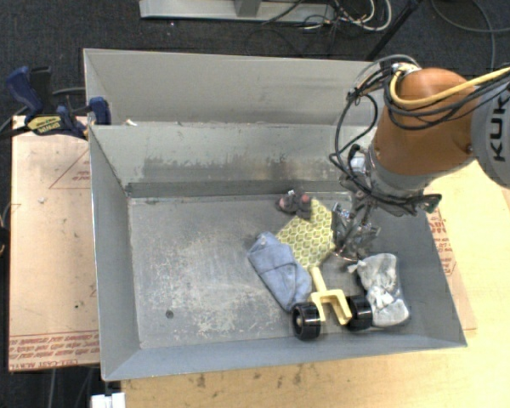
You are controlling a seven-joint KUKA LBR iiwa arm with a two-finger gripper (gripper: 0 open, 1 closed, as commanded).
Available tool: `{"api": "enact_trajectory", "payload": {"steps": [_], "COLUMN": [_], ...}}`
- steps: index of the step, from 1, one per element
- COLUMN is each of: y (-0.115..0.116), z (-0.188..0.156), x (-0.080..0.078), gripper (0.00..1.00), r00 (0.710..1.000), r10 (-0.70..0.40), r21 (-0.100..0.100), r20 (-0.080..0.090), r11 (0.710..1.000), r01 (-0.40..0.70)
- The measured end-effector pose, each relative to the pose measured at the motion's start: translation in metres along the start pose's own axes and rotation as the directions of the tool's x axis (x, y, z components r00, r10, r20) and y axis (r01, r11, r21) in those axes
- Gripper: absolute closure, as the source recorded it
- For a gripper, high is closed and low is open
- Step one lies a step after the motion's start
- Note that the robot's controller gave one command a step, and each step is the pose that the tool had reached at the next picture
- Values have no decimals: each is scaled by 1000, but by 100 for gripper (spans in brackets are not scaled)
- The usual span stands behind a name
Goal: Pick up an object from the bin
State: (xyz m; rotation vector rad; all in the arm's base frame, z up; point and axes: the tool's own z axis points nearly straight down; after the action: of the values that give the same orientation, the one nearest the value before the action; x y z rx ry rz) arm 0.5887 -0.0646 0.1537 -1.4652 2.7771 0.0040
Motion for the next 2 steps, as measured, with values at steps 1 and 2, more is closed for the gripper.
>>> {"api": "enact_trajectory", "payload": {"steps": [1, 2], "y": [12, 19], "z": [-19, -17], "x": [3, 5], "gripper": [100, 100], "r00": [1000, 1000], "r10": [-16, -17], "r21": [7, 2], "r20": [3, 1], "r11": [1000, 1000], "r01": [16, 17]}}
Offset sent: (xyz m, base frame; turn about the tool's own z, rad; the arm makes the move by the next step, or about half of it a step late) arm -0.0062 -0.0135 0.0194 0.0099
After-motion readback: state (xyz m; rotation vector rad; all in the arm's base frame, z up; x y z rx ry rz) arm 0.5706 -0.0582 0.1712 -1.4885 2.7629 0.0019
